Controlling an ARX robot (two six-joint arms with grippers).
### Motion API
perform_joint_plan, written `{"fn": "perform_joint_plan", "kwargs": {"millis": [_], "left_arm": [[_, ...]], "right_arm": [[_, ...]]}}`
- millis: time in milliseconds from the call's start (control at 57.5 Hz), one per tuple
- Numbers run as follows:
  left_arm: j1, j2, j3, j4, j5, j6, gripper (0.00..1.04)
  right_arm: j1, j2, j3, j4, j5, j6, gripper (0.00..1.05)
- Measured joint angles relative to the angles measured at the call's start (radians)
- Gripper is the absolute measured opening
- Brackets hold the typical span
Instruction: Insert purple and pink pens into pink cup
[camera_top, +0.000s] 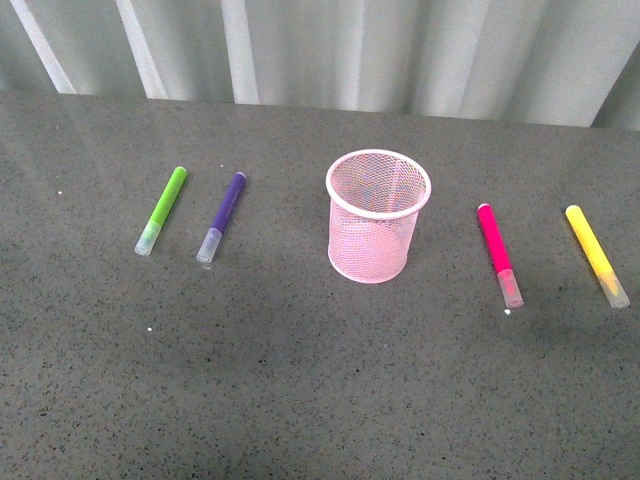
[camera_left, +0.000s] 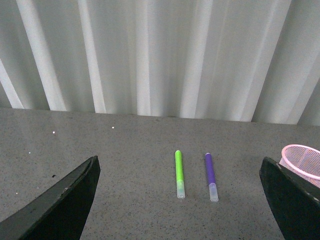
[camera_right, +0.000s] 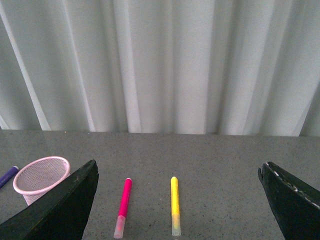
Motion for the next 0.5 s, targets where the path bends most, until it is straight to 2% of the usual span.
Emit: {"fn": "perform_joint_plan", "kwargs": {"millis": [504], "left_arm": [[0.000, 0.000, 0.000, 0.000, 0.000, 0.000, 0.98]], "right_arm": [[0.000, 0.000, 0.000, 0.000, 0.000, 0.000, 0.98]]}}
